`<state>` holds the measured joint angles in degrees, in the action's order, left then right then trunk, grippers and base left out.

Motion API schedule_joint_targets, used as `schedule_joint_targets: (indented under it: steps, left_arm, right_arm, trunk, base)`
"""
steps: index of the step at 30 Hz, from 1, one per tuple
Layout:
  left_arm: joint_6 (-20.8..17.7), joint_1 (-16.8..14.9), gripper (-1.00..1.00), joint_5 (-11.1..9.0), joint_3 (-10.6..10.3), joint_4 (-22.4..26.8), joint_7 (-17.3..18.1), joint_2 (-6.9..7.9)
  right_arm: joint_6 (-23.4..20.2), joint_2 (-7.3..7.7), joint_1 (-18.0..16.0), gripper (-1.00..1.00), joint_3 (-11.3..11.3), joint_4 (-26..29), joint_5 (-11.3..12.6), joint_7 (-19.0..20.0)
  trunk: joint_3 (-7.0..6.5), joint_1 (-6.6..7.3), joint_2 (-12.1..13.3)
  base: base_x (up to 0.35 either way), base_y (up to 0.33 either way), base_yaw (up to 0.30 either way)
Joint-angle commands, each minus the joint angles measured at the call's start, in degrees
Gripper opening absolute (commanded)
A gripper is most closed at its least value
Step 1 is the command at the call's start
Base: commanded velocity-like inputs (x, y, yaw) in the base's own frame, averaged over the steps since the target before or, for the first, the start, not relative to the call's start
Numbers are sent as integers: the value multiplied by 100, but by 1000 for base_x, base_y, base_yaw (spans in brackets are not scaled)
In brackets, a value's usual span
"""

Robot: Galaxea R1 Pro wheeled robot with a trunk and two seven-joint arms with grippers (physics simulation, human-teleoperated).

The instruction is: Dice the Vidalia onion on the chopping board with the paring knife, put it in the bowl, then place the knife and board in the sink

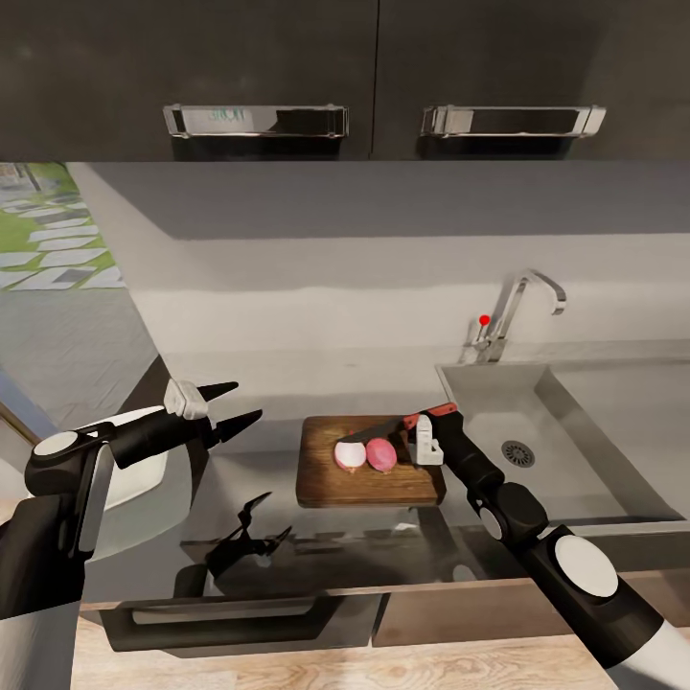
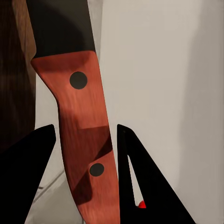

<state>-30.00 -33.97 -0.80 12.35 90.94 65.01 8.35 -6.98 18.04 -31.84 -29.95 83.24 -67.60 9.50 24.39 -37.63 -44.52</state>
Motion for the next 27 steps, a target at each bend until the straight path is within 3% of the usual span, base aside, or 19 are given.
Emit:
schedule_joint_targets:
  steps: [1, 27]
  left_arm:
    - [-56, -5, 100, -8, 4, 2, 21, 0]
    - [-50, -5, 100, -8, -4, 2, 20, 0]
  right_arm:
    - [-41, 6, -6, -100, -17, 12, -51, 26]
    - [-41, 6, -6, -100, -14, 10, -51, 26]
  trunk:
    - [7, -1, -6]
    - [7, -1, -6]
  base:
    - [0, 0, 0]
    - [0, 0, 0]
